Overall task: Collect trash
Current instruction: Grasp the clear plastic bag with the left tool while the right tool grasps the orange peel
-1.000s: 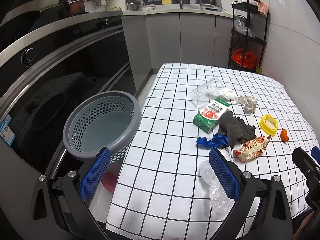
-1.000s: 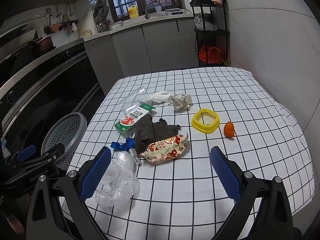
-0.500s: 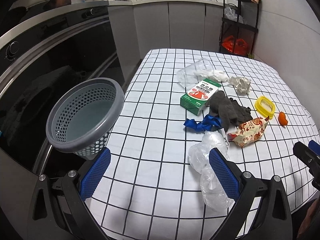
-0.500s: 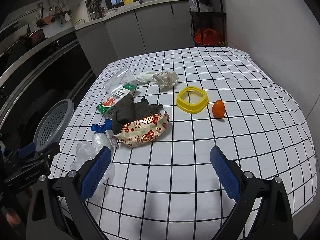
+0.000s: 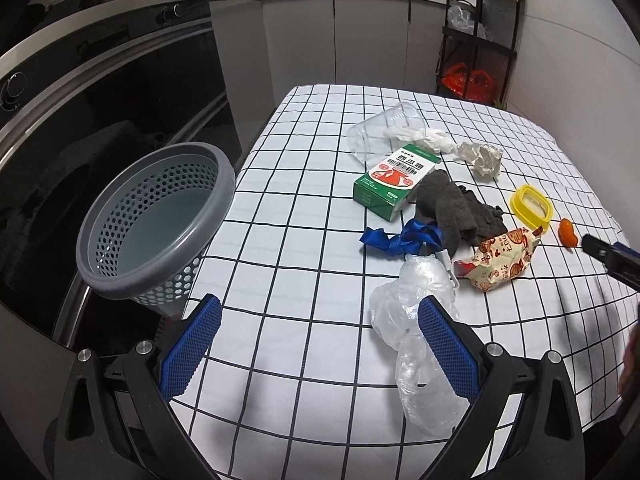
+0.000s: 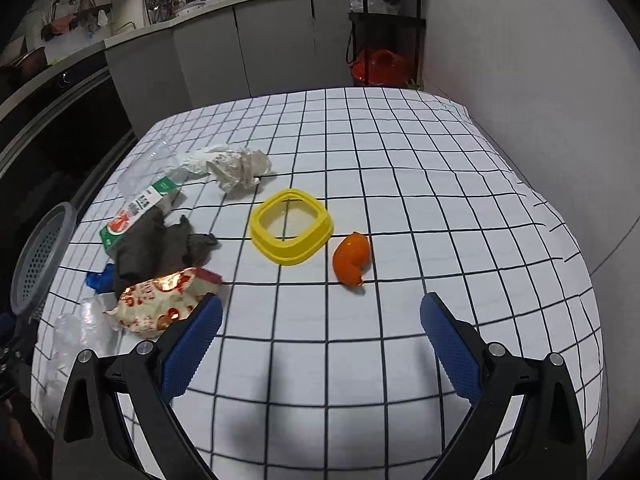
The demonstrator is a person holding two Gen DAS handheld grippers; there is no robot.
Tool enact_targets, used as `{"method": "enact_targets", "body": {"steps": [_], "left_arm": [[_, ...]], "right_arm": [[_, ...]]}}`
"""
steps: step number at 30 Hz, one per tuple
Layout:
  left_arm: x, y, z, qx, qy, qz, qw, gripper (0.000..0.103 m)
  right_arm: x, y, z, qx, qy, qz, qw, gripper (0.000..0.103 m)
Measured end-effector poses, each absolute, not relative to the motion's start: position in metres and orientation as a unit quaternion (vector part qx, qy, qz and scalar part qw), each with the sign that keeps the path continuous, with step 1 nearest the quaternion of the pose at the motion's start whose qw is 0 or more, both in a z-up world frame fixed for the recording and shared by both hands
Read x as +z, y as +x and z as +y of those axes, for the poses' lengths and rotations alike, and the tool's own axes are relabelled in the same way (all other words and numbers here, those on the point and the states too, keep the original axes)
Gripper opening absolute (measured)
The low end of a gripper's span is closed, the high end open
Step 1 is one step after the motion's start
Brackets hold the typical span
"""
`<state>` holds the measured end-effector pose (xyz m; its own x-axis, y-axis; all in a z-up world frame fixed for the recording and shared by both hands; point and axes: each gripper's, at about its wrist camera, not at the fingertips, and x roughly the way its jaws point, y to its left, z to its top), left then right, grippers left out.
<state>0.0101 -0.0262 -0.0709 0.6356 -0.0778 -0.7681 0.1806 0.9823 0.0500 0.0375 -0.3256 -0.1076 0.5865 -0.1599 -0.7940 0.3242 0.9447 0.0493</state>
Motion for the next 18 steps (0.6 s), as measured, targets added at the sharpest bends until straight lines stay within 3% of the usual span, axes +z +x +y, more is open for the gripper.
{"method": "enact_targets", "body": {"steps": [13,15,18], "left_arm": [[-0.075,0.013,-0.029,-0.068,0.049,0.425,0.901,0.097],[-0.075,0.013,-0.029,-0.068,0.049,0.424,0.902,0.097],[-0.074,0.012,-0.029,-0.068,0.047,0.422,0.903,0.097]], "right_arm": [[-0.141,0.077,-0.357,-0.148,0.089,0.468,0.867,0.093],[-0.144,0.081,-0.358,-0.151,0.084,0.474,0.863,0.076],[-0.144,0.085,-0.355,-0.151,0.077,0.476,0.863,0.067]]}}
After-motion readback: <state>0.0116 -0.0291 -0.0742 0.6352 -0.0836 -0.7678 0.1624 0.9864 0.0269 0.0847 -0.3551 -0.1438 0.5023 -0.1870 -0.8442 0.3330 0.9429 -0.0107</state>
